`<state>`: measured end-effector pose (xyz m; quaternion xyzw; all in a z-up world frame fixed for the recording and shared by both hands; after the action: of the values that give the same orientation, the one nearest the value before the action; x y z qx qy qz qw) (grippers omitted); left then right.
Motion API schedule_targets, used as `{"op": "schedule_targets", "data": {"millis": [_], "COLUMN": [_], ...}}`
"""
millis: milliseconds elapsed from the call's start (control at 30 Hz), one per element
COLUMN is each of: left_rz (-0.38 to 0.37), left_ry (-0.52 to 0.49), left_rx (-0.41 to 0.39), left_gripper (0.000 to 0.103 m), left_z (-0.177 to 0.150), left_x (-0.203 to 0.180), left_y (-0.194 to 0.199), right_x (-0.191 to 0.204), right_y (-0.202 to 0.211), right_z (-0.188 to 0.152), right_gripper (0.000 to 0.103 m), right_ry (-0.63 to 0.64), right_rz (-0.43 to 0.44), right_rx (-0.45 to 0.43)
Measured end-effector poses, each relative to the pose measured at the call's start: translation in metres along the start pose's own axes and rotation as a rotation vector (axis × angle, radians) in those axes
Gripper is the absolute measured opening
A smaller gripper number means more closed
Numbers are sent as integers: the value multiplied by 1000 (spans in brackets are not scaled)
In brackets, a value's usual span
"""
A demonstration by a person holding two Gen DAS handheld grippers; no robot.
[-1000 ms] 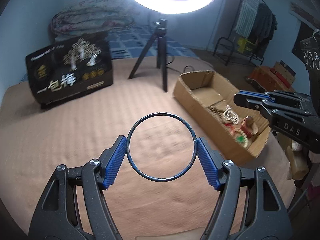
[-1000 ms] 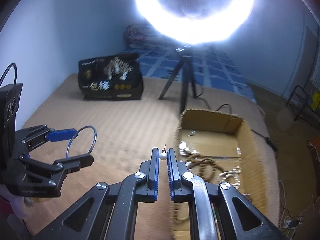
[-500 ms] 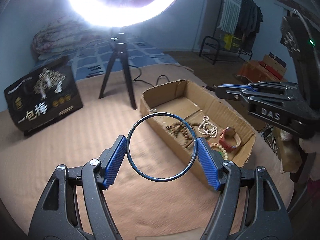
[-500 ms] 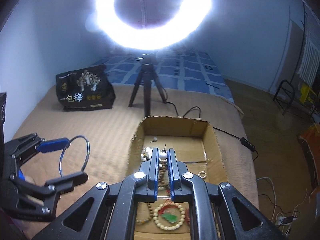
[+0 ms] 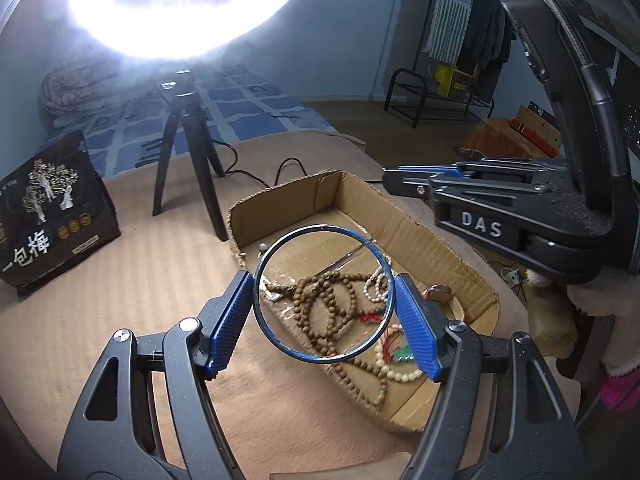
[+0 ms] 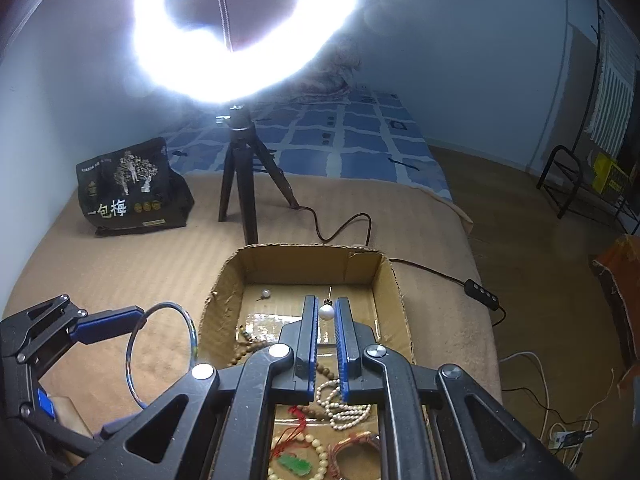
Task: Organize jewelry
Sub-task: 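Carry the bangle with the left tool while the right tool carries the earring over the box, then open the left tool to drop the bangle while the right tool releases the earring into the box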
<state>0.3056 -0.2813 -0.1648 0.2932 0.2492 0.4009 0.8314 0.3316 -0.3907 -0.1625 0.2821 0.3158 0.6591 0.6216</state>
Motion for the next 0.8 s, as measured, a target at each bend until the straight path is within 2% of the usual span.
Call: {"op": "schedule_targets", "data": {"millis": [467,567,633,667,733,800], "left_rz": [-19,-25,-20,-14,-9,-8], "left_ry": [-15,-23,-30,-30,-27,-28], "left_rx": [19,23,25,26,30,30], "left_gripper": [73,73,74,74,74,74], "left_z": [2,1,0,0,0,0], "left_x": [-13,-15,-16,-16,-16,-17], "left_y": [-18,-19,-19,-20,-20,-20], "right_x": [-12,-14,-14,-15,-17,-19], "right_y": [-20,-20,-18,-17,-13,-10], "right_z": [1,1,1,2,4,5], "right_gripper": [6,9,35,41,62,69], "right_ry": [-17,-20,-18,-19,-29,-36], "right_rz": [-2,0,-14,-19,-28,-37], "right_rx": [24,22,10,5,-12,-23]}}
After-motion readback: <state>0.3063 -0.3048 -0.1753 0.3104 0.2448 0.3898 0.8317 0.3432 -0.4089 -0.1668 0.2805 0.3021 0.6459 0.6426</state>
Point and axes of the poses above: each gripper's, at about its wrist camera, not at the fingertips, and y roughly against the way its jaws point, x to its left, z to its top, the point moved 5 cm from there along -y, roughly the way its jaws point, and after that the axes turned 1 degree about y, right-handed, at the moved point
